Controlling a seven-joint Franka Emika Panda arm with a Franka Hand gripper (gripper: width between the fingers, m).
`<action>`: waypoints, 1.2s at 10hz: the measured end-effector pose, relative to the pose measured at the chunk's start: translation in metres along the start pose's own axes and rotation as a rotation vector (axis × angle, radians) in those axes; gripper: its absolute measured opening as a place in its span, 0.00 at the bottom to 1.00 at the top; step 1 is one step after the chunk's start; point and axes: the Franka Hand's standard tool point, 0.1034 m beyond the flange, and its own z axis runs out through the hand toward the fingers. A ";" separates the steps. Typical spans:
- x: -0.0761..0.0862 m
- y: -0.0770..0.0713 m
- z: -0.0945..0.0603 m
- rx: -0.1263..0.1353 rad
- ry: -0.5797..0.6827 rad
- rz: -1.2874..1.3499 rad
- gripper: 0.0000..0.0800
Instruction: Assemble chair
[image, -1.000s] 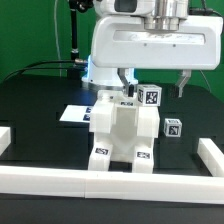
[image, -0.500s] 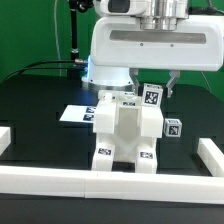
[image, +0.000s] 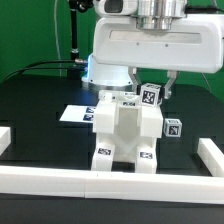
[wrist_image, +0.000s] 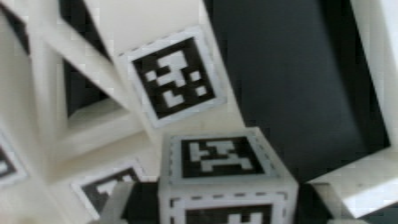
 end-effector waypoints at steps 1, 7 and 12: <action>0.000 0.000 0.000 0.005 -0.003 0.069 0.36; 0.001 0.000 0.001 0.043 -0.032 0.690 0.36; 0.002 -0.002 0.000 0.056 -0.030 0.491 0.65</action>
Offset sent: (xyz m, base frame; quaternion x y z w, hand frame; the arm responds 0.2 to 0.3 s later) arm -0.0002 -0.0101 -0.0040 -0.0055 0.0009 0.2744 0.9616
